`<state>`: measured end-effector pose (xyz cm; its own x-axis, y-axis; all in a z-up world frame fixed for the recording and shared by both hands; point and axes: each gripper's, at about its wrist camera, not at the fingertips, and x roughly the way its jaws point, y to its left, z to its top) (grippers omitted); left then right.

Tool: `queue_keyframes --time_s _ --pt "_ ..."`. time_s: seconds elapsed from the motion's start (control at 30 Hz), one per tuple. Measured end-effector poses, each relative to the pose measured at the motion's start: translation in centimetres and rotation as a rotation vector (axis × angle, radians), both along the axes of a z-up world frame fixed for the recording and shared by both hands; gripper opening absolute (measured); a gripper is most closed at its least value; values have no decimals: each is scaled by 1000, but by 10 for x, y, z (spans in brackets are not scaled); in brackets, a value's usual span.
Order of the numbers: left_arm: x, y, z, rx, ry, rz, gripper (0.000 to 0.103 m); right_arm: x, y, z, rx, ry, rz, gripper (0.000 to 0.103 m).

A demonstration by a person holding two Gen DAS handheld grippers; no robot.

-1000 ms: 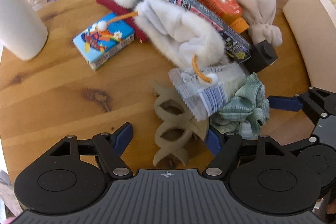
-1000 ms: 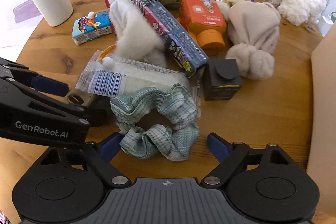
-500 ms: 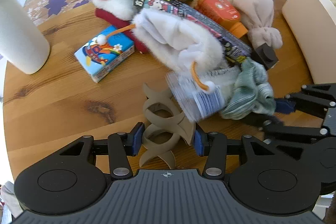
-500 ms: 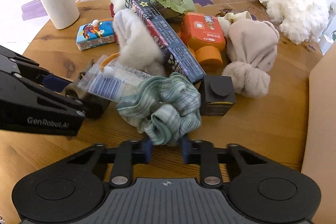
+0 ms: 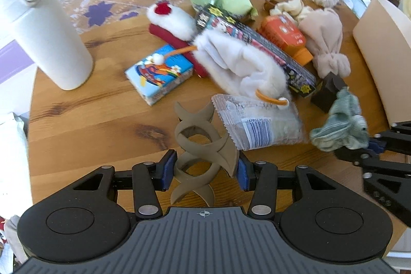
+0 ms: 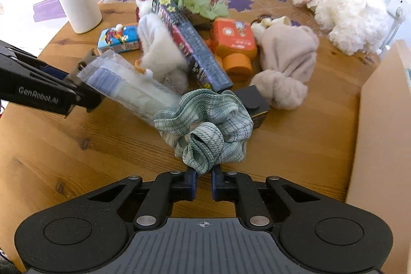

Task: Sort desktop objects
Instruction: 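Grasp the beige plastic hair clip with the left tool while the right tool grasps the green plaid scrunchie, then carry the hair clip and scrunchie to the basket and release both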

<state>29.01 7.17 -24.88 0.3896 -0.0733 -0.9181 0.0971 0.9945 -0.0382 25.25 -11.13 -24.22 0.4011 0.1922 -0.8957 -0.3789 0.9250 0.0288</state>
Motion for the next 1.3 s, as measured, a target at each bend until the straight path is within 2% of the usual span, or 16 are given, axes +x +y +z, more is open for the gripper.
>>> queue_keyframes --time_s 0.3,0.67,1.03,1.3 --pt "-7 0 33 13 -77 0 49 -10 -31 39 16 -75 -14 9" --pt "6 -39 83 -3 -192 -23 48 -20 -84 90 41 -171 -54 9" --pt "12 -78 110 -4 -252 -74 48 -22 -138 113 48 -229 -127 9" --pt "24 -137 131 -29 -296 -156 48 -22 -185 119 47 -246 -194 9"
